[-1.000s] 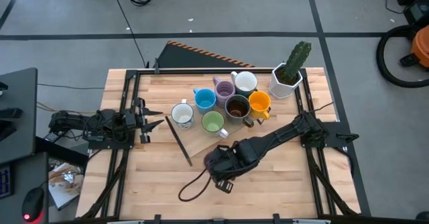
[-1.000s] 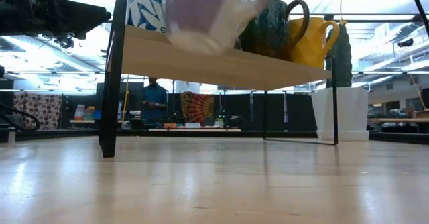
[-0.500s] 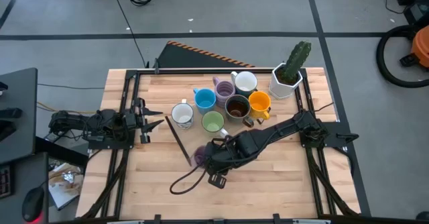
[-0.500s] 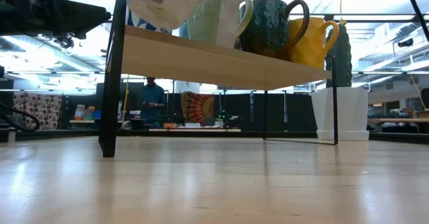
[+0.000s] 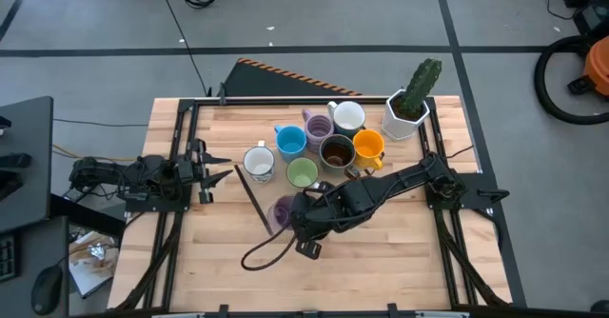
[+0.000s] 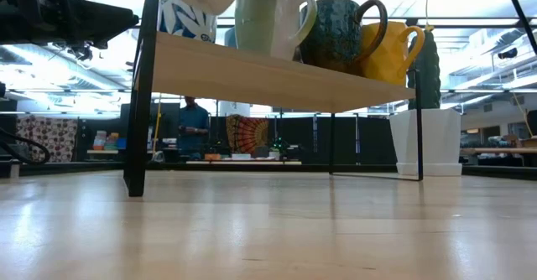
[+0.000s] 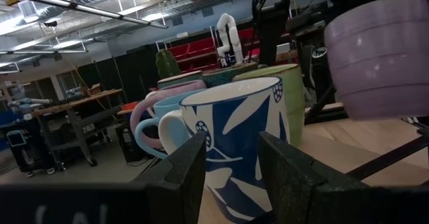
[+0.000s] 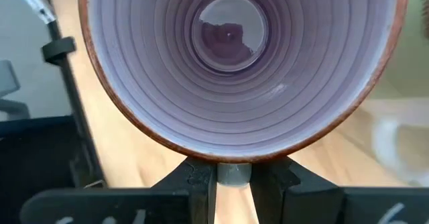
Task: Place coffee mugs
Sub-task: Put the purple patterned mug on the shelf, then return to Home Position
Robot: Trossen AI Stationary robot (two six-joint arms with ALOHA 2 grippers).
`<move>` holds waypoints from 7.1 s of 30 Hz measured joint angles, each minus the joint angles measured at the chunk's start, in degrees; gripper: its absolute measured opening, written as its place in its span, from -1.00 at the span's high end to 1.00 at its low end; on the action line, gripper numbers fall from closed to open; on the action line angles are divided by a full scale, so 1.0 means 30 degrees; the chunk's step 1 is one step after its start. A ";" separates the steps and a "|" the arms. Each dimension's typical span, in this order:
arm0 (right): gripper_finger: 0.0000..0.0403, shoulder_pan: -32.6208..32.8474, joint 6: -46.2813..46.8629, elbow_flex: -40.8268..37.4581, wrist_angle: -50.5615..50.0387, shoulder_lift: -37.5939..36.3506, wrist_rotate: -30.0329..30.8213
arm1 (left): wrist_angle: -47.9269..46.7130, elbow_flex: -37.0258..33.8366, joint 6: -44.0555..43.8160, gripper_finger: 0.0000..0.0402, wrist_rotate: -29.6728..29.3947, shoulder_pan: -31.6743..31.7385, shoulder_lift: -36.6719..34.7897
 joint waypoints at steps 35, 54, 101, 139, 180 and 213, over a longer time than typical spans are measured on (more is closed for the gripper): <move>0.64 -0.1308 -0.0777 -0.1341 0.1494 0.0594 0.0976 | -0.0038 0.0000 -0.0179 0.30 0.0000 0.0005 0.0006; 0.58 -0.1636 0.1573 -0.1341 0.2005 0.0631 0.0735 | -0.0052 -0.0004 -0.0179 0.30 0.0000 0.0001 0.0000; -0.16 -0.1884 0.0060 -0.0156 0.1898 0.0223 0.0021 | -0.1155 -0.0007 -0.4201 0.30 0.0916 -0.0003 0.0000; -0.16 -0.1108 -0.1175 -0.0838 0.2945 0.0434 0.3042 | -0.1753 -0.0007 -0.4354 0.30 0.1086 -0.0003 0.0007; -0.16 -0.0684 -0.2068 -0.0080 0.0588 -0.0822 0.5285 | -0.1465 0.0409 -0.4858 0.30 0.3197 -0.0003 0.0000; 0.19 0.1207 -0.9037 -0.0490 0.0482 -0.3120 0.8429 | -0.2441 0.0954 -0.7702 0.30 0.4393 -0.0003 -0.0532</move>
